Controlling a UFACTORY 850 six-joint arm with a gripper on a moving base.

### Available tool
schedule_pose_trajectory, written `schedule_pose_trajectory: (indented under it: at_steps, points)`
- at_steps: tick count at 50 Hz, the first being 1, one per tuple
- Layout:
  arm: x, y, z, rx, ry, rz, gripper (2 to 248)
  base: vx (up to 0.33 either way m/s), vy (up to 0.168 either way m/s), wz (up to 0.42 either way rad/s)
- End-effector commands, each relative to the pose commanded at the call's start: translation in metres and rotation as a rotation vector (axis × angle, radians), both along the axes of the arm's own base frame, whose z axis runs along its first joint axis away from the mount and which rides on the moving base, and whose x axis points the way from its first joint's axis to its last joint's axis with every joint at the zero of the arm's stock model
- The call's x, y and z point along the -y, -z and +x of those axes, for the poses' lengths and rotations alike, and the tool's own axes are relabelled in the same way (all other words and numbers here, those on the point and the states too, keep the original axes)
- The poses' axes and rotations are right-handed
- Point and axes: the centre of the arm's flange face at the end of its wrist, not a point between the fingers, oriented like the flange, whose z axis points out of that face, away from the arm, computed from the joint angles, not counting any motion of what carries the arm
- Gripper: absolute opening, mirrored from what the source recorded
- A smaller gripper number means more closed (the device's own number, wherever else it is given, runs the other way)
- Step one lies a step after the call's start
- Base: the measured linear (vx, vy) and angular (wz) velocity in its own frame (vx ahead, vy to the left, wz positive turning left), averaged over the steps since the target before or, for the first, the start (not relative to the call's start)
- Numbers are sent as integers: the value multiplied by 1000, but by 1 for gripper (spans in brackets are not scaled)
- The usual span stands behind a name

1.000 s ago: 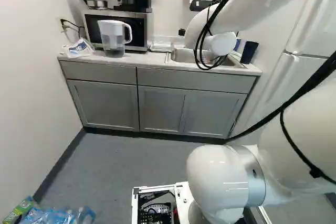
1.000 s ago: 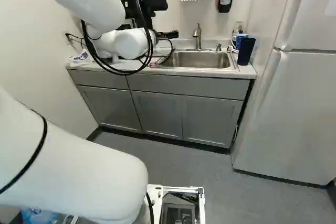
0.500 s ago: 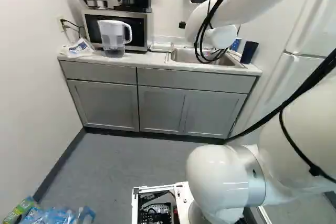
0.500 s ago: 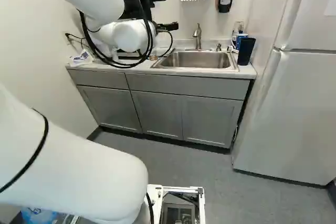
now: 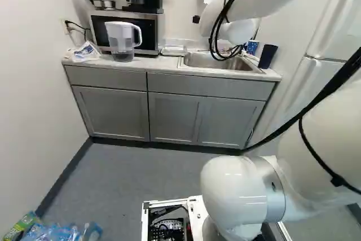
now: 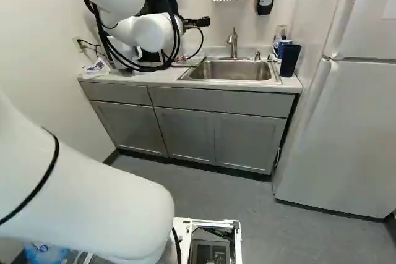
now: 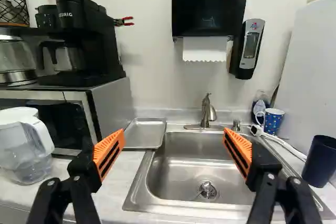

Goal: Rinse the cup and place it in the tray

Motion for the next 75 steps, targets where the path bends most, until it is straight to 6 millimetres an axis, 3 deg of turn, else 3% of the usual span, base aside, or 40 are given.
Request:
schedule_pose_trajectory:
  at_steps: [52,75]
  points:
    - [0,-44,16,-46,-2,4,247,0,0,0]
    - [0,-44,16,-46,-2,4,247,4,-1,-7]
